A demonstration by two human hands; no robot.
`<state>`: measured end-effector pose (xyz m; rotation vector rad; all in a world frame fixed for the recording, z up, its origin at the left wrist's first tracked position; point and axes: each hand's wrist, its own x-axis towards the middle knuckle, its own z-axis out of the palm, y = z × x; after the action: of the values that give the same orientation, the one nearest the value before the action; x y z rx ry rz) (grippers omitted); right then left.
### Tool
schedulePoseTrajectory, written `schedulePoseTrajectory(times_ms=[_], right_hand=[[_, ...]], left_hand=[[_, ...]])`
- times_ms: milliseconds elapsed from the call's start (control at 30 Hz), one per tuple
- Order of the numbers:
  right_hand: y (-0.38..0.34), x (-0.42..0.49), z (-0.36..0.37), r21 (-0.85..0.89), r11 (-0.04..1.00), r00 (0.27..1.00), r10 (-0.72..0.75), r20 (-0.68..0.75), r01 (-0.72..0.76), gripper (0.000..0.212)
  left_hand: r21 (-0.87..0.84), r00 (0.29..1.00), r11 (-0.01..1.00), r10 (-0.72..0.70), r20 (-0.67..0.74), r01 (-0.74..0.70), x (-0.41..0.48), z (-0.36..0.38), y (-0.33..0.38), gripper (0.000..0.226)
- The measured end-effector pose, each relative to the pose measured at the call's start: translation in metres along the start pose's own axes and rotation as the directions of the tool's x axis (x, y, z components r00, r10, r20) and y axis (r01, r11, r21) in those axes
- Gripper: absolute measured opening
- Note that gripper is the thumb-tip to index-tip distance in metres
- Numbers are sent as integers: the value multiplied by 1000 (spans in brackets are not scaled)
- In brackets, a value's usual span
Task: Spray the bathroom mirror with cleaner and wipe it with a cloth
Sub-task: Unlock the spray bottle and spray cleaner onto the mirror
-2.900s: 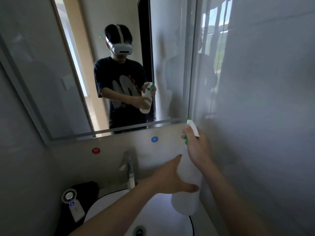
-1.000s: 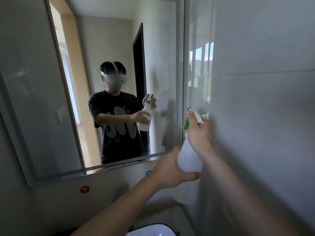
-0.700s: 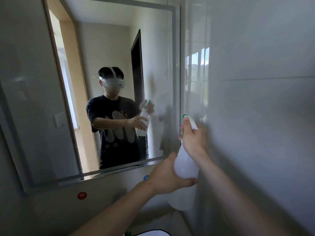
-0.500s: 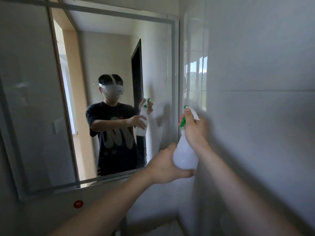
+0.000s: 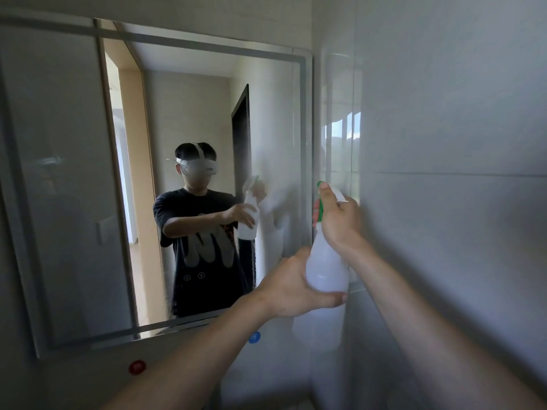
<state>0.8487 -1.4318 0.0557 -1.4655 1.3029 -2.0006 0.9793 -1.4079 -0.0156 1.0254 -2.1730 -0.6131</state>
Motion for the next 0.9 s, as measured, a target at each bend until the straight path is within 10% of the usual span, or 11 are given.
schedulePoseTrajectory(times_ms=[900], right_hand=[[-75, 61, -1, 136, 989, 998, -55, -17, 57, 46]], left_hand=[[95, 985, 987, 138, -101, -129, 59, -56, 46, 80]])
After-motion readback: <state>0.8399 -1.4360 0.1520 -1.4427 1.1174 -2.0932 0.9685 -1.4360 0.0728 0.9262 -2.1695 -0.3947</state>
